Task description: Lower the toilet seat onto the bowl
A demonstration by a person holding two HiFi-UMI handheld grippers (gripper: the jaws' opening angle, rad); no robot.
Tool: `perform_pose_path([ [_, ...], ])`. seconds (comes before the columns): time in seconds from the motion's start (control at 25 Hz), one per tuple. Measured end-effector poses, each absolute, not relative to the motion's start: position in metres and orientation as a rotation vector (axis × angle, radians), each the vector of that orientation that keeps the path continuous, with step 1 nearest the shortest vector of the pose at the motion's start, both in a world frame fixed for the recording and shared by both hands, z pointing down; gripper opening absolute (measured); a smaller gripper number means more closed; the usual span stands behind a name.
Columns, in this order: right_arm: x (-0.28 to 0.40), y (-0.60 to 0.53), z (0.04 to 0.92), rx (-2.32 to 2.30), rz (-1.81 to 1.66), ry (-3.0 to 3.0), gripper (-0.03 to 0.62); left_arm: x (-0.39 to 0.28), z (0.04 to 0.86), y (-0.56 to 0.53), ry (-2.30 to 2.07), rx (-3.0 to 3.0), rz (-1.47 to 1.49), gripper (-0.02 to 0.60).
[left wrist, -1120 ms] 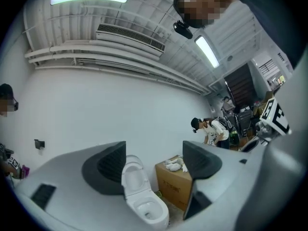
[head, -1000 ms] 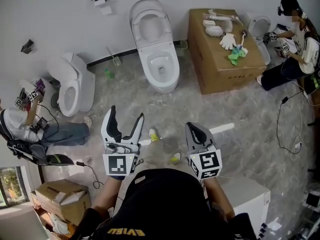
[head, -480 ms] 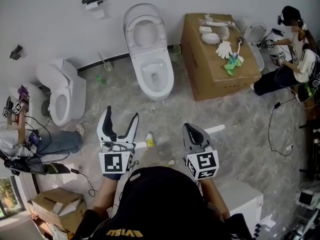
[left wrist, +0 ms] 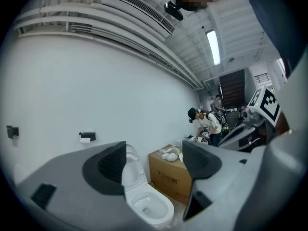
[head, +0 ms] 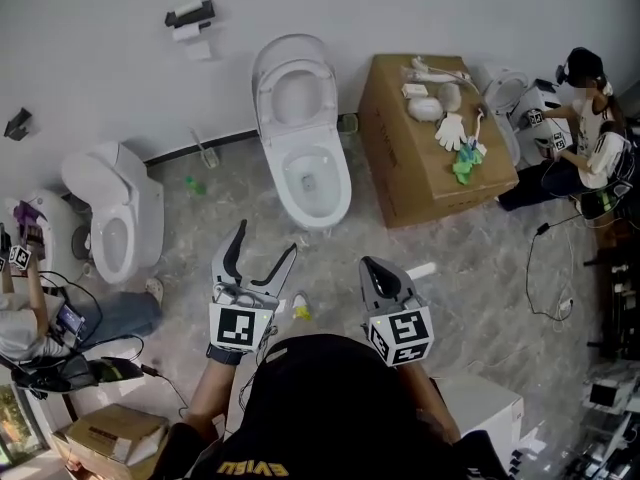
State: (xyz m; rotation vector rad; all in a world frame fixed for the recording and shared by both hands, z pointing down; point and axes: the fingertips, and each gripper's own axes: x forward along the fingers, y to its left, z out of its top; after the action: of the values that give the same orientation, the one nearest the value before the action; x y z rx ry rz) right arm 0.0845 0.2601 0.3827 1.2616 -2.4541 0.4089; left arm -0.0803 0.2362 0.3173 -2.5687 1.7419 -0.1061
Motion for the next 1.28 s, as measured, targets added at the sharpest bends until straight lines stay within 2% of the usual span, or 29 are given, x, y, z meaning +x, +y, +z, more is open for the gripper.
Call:
perform_pose_path([
  [0.4, 0.026, 0.228, 0.39, 1.25, 0.433, -2.417, -0.008, -0.127, 0.337, 0.184, 1.698, -2.633, -0.094, 0.373],
  [0.84, 0.02, 0.193, 0.417, 1.169, 0.438, -2.4, -0.008, -0.11, 0.355, 0.131, 1.682, -2.688, -0.147, 0.373],
  [1.04, 0.029, 0.144, 0.424, 1.114, 0.403, -2.447, -0.008, -0.099, 0.374, 0.092, 1.718, -2.703, -0.271, 0.373],
  [1.28, 0.048, 0.094, 0.435, 1.014, 0.435, -2.492, -0.008, -0.086, 0.403, 0.036, 1.976, -2.741, -0.217, 0.37],
])
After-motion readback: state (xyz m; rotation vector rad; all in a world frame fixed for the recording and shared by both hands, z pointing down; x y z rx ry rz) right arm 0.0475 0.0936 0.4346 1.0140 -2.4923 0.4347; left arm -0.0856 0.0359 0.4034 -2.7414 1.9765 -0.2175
